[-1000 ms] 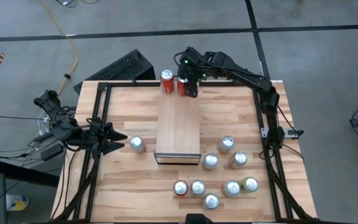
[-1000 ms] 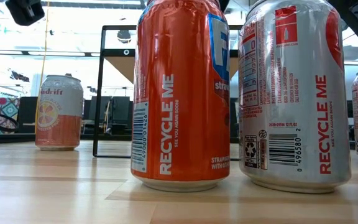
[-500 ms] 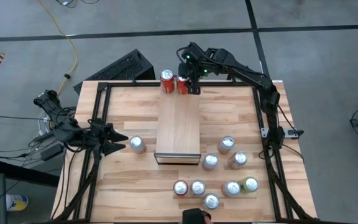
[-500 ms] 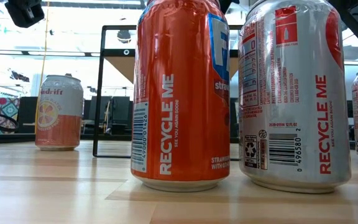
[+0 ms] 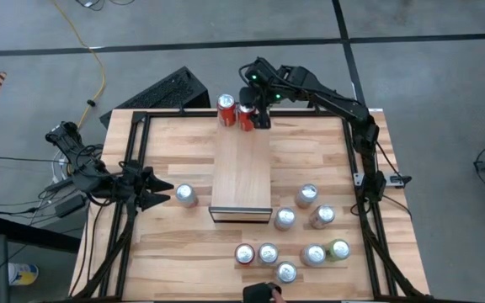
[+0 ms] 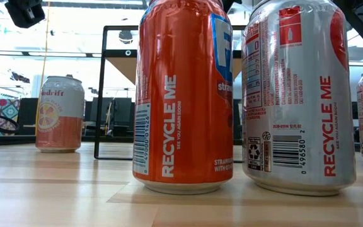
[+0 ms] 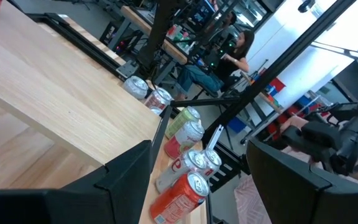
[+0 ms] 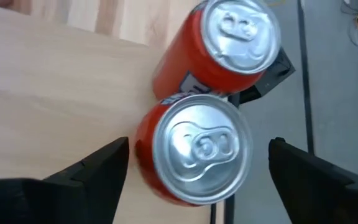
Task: Place canned beverage on shelf
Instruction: Put the left red soda can on the shelf aligned with the other red soda can
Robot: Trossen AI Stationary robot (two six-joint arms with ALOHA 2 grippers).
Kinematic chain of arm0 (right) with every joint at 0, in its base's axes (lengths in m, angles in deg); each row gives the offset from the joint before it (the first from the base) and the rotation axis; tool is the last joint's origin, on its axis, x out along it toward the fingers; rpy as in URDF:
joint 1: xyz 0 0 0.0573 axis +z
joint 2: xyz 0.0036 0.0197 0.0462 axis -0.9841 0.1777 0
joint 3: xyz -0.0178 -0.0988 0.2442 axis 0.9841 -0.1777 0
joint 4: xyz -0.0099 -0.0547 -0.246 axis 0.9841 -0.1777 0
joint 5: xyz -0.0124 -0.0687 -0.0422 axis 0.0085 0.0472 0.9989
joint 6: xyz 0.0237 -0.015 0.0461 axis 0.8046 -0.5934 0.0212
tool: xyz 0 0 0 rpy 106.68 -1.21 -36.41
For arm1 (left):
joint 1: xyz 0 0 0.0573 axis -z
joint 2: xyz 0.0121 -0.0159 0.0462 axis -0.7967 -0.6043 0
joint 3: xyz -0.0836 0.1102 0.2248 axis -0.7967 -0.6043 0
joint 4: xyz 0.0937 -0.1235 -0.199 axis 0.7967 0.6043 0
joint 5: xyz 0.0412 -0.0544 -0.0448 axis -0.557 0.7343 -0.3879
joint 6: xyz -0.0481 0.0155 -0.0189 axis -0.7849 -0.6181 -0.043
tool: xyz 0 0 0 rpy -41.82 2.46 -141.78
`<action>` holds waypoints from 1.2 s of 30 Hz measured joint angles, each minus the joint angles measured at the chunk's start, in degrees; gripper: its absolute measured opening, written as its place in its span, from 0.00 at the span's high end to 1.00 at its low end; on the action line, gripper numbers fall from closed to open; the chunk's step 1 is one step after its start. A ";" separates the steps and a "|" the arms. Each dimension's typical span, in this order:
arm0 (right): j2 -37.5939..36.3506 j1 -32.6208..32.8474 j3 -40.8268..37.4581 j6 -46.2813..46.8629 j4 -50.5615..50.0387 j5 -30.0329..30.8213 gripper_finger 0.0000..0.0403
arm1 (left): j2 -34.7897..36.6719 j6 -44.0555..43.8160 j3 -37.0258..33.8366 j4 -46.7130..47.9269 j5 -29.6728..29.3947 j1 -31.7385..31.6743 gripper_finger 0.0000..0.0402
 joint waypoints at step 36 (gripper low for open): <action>-0.55 0.61 -0.02 25.49 -0.81 5.54 0.16 | -0.02 0.00 0.00 0.00 0.04 -0.01 0.37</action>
